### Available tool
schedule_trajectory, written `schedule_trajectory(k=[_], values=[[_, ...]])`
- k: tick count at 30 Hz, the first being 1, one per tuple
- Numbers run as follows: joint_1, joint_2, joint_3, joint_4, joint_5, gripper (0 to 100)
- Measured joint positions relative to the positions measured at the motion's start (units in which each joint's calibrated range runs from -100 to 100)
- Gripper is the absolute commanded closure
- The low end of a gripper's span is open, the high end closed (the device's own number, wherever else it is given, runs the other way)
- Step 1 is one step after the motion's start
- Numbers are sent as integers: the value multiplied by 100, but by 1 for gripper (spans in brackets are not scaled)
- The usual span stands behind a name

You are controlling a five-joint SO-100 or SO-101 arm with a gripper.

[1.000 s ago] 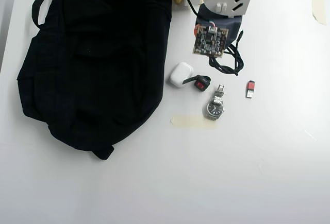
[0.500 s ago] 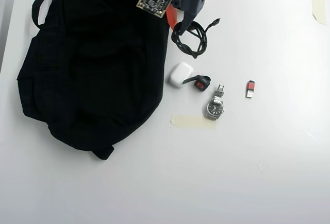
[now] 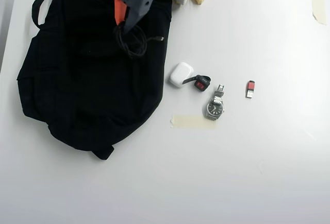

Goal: Put the usbc cable into the black bag

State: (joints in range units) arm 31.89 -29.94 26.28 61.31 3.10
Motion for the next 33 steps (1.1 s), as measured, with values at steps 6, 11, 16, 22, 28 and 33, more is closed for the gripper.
schedule_trajectory(k=[6,11,16,22,28,33], values=[[1402,0,674,-1466,381,98],[1064,0,2270,-2420,200,97],[587,-42,2594,-2446,195,66],[228,-284,2398,-2420,156,98],[-2363,-2944,2321,-1696,117,98],[-3780,-4103,3515,-1679,-752,98]])
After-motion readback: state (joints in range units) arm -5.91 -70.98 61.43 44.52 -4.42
